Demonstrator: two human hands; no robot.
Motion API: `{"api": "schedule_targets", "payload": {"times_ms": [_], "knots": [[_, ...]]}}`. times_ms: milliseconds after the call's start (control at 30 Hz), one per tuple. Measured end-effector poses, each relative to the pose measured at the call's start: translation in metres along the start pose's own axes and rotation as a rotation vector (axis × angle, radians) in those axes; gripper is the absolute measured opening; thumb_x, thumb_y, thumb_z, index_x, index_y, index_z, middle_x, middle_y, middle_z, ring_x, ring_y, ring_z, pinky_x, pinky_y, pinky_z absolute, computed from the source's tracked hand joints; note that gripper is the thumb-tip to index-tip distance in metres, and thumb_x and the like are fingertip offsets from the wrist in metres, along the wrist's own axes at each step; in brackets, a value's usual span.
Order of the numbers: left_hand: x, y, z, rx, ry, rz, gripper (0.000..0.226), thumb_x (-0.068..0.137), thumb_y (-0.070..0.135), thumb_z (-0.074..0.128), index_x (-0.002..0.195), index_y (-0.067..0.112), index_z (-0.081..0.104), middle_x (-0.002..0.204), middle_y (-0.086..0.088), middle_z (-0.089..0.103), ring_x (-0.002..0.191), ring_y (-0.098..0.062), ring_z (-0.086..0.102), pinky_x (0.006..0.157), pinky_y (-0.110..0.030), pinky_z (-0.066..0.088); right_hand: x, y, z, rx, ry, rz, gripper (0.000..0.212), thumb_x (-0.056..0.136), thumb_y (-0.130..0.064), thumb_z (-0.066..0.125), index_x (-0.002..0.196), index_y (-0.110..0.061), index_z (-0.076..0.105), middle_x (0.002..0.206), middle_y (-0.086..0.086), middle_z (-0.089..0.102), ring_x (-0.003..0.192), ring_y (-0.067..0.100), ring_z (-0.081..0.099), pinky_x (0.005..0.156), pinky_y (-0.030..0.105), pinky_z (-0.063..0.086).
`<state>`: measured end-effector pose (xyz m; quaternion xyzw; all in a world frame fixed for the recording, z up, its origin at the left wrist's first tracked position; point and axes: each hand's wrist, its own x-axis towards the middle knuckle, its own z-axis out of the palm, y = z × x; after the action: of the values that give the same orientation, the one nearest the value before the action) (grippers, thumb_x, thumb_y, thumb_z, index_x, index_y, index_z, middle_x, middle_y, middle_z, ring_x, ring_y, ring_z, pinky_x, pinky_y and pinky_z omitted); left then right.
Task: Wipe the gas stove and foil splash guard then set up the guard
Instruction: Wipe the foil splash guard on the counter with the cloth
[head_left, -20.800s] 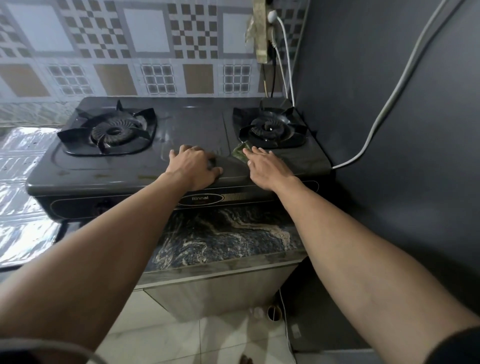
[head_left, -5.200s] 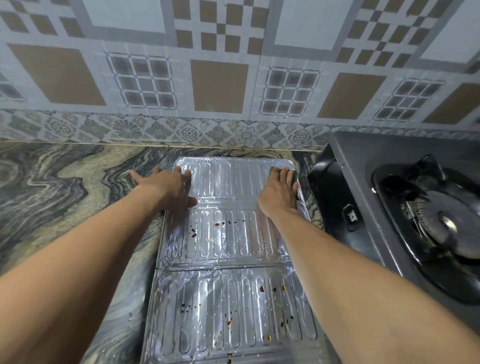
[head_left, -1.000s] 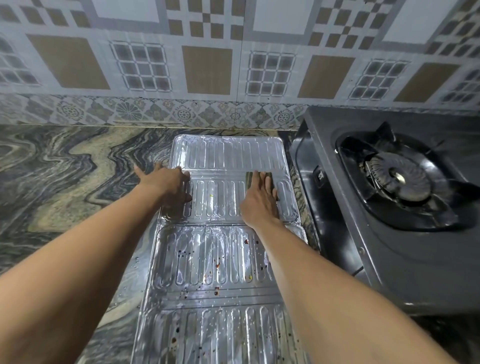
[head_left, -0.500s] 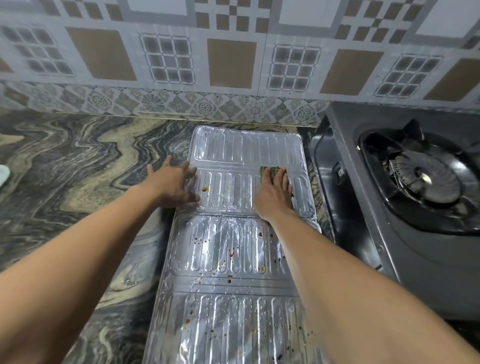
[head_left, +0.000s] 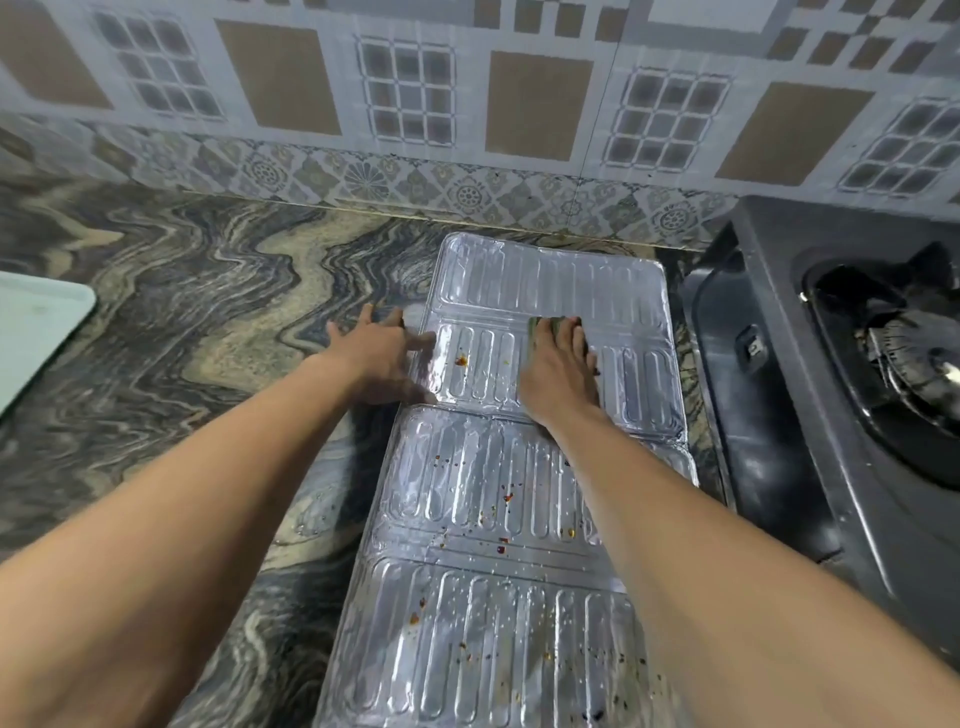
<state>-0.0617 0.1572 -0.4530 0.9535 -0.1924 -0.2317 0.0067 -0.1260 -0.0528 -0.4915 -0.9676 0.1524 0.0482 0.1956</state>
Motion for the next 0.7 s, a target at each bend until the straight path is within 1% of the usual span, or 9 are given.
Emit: {"api": "schedule_targets", "payload": {"times_ms": [167, 233, 300, 367, 400, 467, 567, 633, 700], "knots": [[0.000, -0.001, -0.001, -0.042, -0.001, -0.023, 0.094, 0.071, 0.064, 0.075, 0.150, 0.051, 0.027, 0.166, -0.003, -0.002, 0.150, -0.041, -0.008, 0.110, -0.076, 0.001, 0.005, -0.035, 0.006, 0.011, -0.086, -0.151, 0.079, 0.092, -0.001, 0.043, 0.158, -0.013, 0.002, 0.165, 0.013, -0.008, 0.152, 0.029, -0.010, 0.122, 0.048, -0.001], [0.000, -0.001, -0.001, -0.052, -0.014, -0.029, 0.095, 0.070, 0.065, 0.075, 0.150, 0.051, 0.026, 0.166, -0.003, -0.001, 0.150, -0.041, -0.008, 0.110, -0.075, 0.001, 0.005, -0.045, 0.005, 0.007, -0.136, -0.203, 0.078, 0.092, -0.001, 0.043, 0.158, -0.013, 0.003, 0.165, 0.012, -0.009, 0.151, 0.028, -0.012, 0.122, 0.049, -0.001], [-0.001, -0.002, -0.003, -0.066, -0.030, -0.035, 0.092, 0.072, 0.069, 0.070, 0.150, 0.053, 0.024, 0.166, -0.002, -0.003, 0.150, -0.040, -0.010, 0.110, -0.075, -0.001, 0.005, -0.050, 0.002, -0.002, -0.198, -0.226, 0.077, 0.093, 0.000, 0.041, 0.158, -0.013, 0.001, 0.165, 0.011, -0.013, 0.151, 0.027, -0.015, 0.122, 0.049, -0.002], [-0.003, -0.002, -0.005, -0.077, -0.045, -0.040, 0.086, 0.074, 0.076, 0.060, 0.149, 0.055, 0.022, 0.166, -0.002, -0.005, 0.150, -0.040, -0.012, 0.110, -0.075, -0.003, 0.005, -0.052, -0.001, -0.004, -0.248, -0.218, 0.077, 0.094, 0.001, 0.038, 0.158, -0.014, -0.003, 0.164, 0.010, -0.017, 0.150, 0.026, -0.019, 0.122, 0.048, -0.004], [-0.005, -0.002, -0.007, -0.074, -0.056, -0.041, 0.087, 0.073, 0.080, 0.055, 0.150, 0.055, 0.021, 0.166, -0.002, -0.007, 0.149, -0.040, -0.014, 0.110, -0.075, -0.004, 0.005, -0.051, -0.002, -0.008, -0.260, -0.215, 0.078, 0.094, 0.002, 0.038, 0.158, -0.015, -0.004, 0.164, 0.010, -0.019, 0.150, 0.025, -0.020, 0.122, 0.047, -0.005], [-0.010, -0.001, -0.010, -0.068, -0.101, -0.037, 0.101, 0.063, 0.087, 0.052, 0.151, 0.054, 0.016, 0.165, -0.003, -0.012, 0.148, -0.041, -0.017, 0.109, -0.075, -0.005, 0.004, -0.051, -0.003, -0.019, -0.267, -0.212, 0.079, 0.094, 0.001, 0.038, 0.158, -0.015, -0.005, 0.163, 0.010, -0.020, 0.150, 0.025, -0.020, 0.122, 0.047, -0.005], [-0.015, -0.002, -0.014, -0.039, -0.149, -0.031, 0.123, 0.047, 0.087, 0.065, 0.152, 0.053, 0.009, 0.164, -0.003, -0.016, 0.148, -0.041, -0.018, 0.109, -0.075, -0.006, 0.005, -0.052, -0.001, -0.019, -0.264, -0.203, 0.078, 0.095, 0.000, 0.038, 0.158, -0.016, -0.005, 0.163, 0.009, -0.020, 0.150, 0.025, -0.020, 0.122, 0.047, -0.006], [-0.016, -0.005, -0.010, -0.024, -0.150, -0.032, 0.128, 0.046, 0.080, 0.074, 0.151, 0.055, 0.006, 0.164, -0.004, -0.016, 0.148, -0.041, -0.018, 0.108, -0.075, -0.007, 0.004, -0.053, -0.001, -0.008, -0.259, -0.198, 0.079, 0.095, 0.000, 0.039, 0.158, -0.017, -0.006, 0.163, 0.008, -0.021, 0.150, 0.025, -0.020, 0.121, 0.047, -0.007], [-0.016, -0.007, -0.003, -0.031, -0.134, -0.030, 0.130, 0.046, 0.076, 0.077, 0.151, 0.056, 0.003, 0.164, -0.004, -0.016, 0.148, -0.041, -0.017, 0.109, -0.075, -0.007, 0.004, -0.053, -0.001, 0.004, -0.255, -0.192, 0.080, 0.094, 0.001, 0.040, 0.158, -0.017, -0.005, 0.164, 0.009, -0.020, 0.150, 0.025, -0.020, 0.122, 0.047, -0.006]]}}
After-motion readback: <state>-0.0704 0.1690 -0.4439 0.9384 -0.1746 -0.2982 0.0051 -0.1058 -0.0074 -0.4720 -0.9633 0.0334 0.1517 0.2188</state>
